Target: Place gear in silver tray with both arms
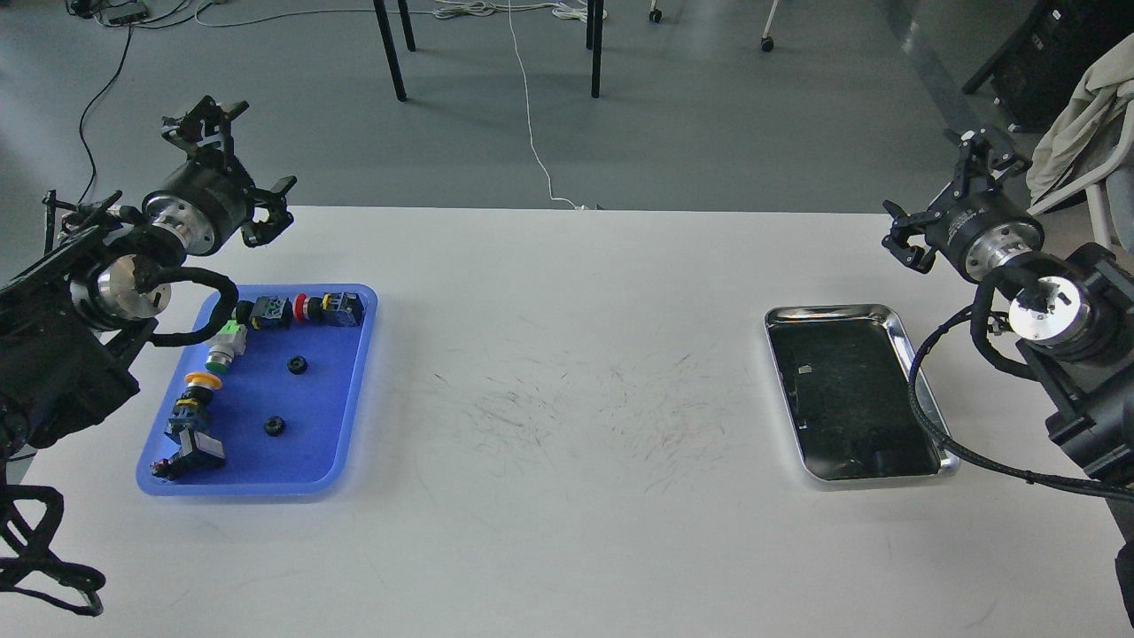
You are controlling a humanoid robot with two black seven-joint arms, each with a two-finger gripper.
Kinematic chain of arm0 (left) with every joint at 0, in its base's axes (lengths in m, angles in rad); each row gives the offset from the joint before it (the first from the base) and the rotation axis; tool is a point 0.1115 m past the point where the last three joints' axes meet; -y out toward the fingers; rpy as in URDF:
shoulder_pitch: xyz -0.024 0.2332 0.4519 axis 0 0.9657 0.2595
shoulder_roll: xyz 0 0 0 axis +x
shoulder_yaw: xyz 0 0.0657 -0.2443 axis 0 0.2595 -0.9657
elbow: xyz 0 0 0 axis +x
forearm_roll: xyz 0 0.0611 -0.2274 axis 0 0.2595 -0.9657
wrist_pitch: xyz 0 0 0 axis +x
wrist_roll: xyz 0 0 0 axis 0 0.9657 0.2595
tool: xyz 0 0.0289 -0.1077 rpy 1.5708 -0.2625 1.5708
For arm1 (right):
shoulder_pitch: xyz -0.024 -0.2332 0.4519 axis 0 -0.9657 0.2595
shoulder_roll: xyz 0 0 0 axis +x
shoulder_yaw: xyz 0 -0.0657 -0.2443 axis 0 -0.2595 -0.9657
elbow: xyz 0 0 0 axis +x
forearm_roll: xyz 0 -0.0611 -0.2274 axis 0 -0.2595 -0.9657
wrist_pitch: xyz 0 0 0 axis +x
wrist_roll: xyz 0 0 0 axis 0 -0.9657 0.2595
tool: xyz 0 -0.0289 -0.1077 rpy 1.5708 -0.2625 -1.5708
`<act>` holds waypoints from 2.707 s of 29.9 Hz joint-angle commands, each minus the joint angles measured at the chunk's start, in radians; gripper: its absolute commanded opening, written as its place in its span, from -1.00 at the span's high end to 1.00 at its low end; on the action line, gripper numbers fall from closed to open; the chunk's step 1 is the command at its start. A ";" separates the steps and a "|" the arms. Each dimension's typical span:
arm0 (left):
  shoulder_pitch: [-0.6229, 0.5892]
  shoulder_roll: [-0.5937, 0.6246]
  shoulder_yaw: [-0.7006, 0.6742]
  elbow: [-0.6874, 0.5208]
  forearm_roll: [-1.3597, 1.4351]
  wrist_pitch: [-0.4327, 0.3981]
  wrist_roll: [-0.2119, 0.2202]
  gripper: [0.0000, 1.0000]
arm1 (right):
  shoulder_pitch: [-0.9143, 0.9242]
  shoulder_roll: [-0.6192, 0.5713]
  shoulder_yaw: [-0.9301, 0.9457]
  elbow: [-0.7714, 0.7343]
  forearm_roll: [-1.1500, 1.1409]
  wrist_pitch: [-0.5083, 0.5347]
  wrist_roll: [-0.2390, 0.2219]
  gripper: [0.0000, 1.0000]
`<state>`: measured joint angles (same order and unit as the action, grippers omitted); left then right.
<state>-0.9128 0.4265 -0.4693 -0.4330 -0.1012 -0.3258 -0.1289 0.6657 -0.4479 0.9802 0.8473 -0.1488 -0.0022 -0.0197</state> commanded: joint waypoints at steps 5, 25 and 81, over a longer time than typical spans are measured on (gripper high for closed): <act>0.000 0.000 0.000 0.000 -0.002 0.001 0.002 -0.98 | -0.001 0.000 0.000 0.001 0.000 0.001 0.001 -0.98; 0.000 0.000 -0.002 0.000 -0.002 0.004 0.000 -0.98 | -0.005 0.009 0.002 -0.001 0.000 -0.001 0.004 -0.98; 0.031 0.005 0.000 0.008 -0.002 0.021 -0.035 -0.98 | -0.018 0.034 0.002 0.001 0.000 -0.001 0.006 -0.98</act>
<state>-0.8946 0.4289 -0.4693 -0.4247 -0.1012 -0.3028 -0.1639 0.6495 -0.4211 0.9823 0.8484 -0.1488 -0.0032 -0.0137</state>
